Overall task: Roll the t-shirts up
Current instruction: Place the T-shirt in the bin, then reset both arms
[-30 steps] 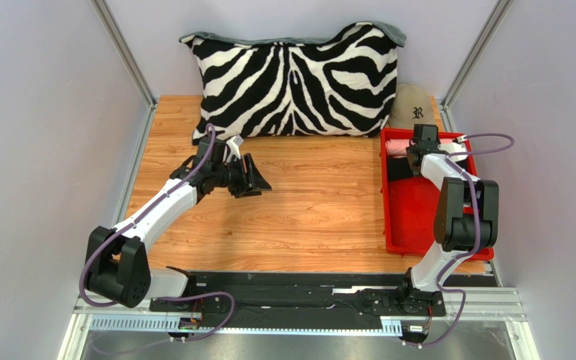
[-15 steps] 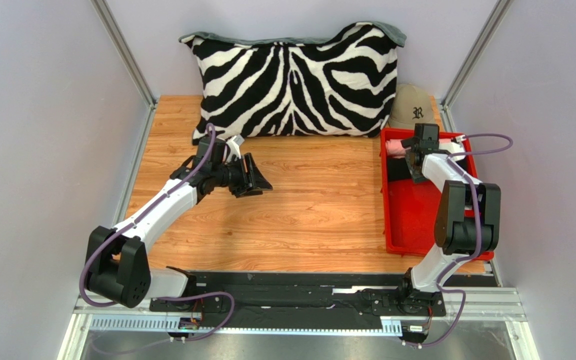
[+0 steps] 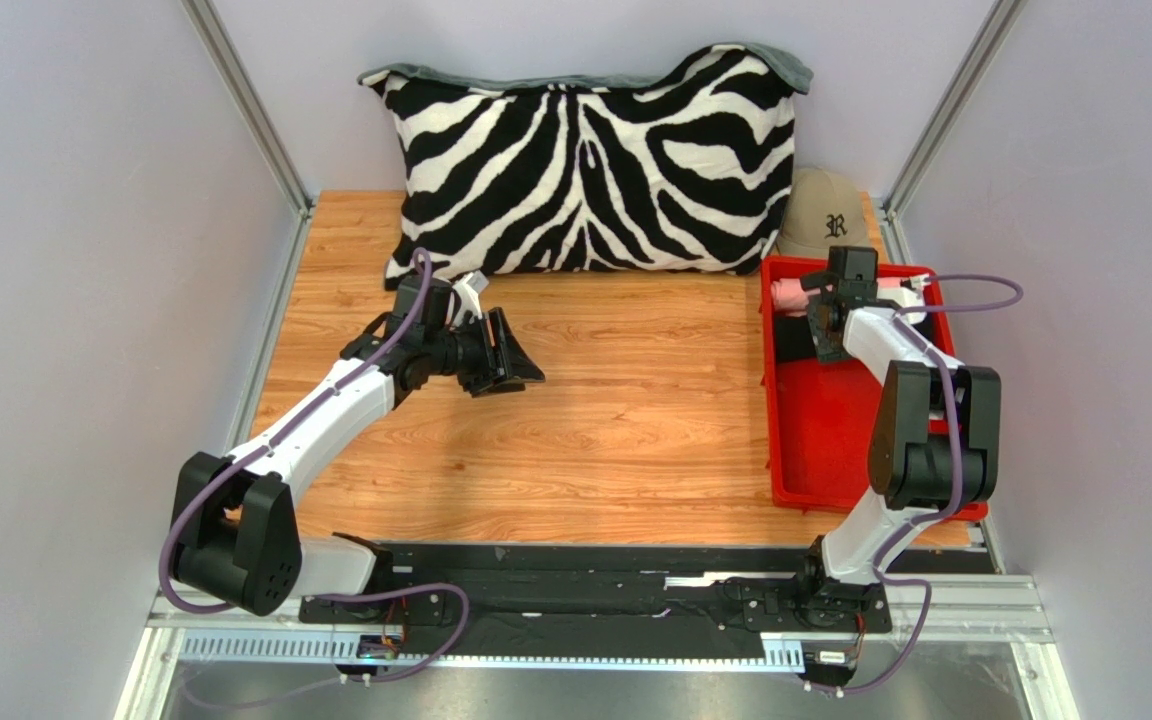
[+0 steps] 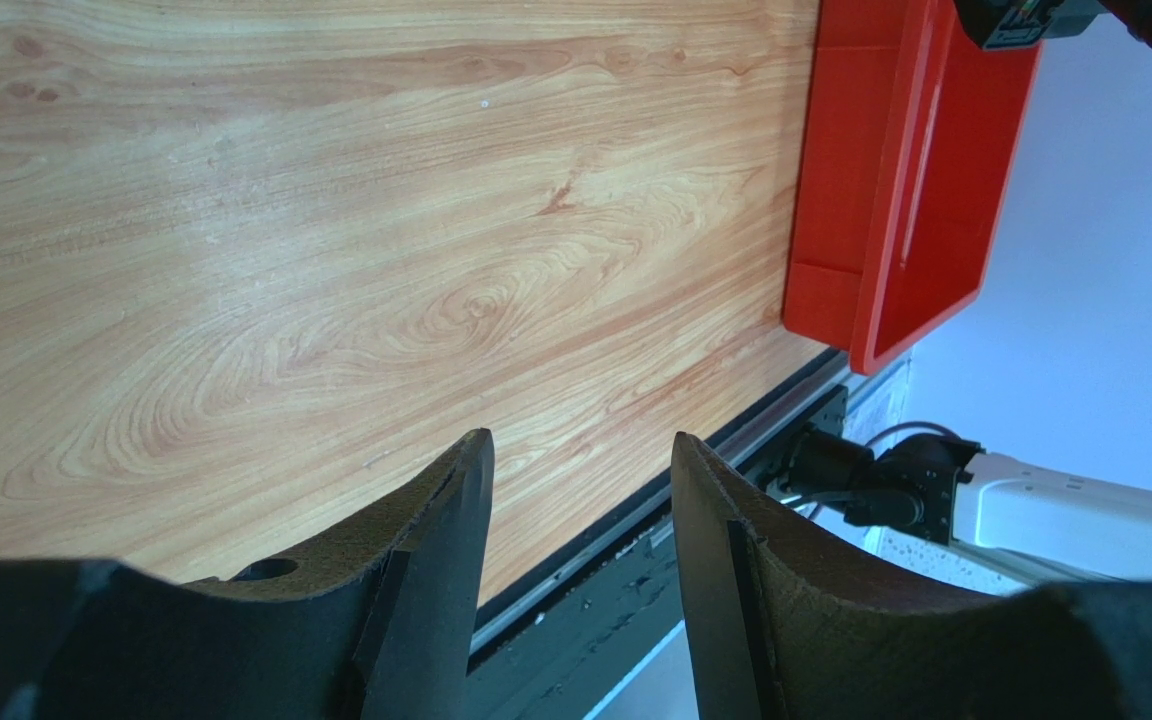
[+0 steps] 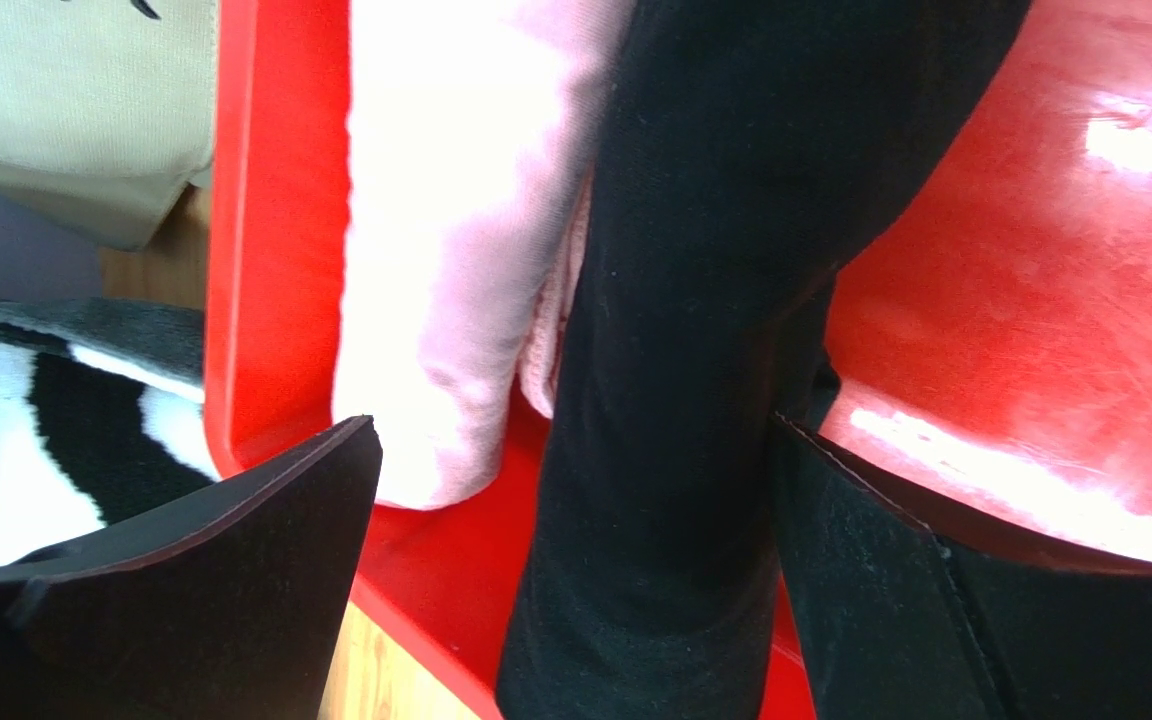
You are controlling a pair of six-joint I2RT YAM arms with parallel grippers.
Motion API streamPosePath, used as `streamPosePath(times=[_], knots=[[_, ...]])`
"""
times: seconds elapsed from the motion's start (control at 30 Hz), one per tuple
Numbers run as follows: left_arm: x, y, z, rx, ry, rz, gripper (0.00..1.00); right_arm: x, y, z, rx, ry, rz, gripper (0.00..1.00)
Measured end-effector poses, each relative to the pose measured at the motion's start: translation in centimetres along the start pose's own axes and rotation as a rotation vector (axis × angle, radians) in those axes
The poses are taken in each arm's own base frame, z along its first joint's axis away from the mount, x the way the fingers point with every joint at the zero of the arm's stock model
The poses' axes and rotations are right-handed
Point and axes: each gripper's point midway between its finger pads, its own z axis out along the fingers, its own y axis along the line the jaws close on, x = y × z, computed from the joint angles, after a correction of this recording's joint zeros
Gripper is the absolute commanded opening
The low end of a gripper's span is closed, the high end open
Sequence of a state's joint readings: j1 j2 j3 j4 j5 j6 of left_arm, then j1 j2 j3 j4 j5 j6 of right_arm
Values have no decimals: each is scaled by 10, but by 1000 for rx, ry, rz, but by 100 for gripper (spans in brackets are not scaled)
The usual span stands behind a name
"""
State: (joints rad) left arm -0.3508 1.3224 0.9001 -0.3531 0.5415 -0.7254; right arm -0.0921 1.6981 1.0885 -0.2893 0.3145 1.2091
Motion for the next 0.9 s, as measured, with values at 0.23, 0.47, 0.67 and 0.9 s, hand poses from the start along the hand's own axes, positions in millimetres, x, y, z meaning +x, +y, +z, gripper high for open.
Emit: streamPosePath(times=[0.23,0.47,0.67,0.9], knots=[[0,1,1,-2,2,-2,56,0,4,3,-11,-2,10,100],[0,2,1,-5,3,4,64,0,3,-1,9,19,-25,100],[-1,3,0,-11,-1,37,79,5,7,-41,-21,90,-145,100],[6,-3,6,-40,2,96,82,66,31,-149,-260,190,-426,100]])
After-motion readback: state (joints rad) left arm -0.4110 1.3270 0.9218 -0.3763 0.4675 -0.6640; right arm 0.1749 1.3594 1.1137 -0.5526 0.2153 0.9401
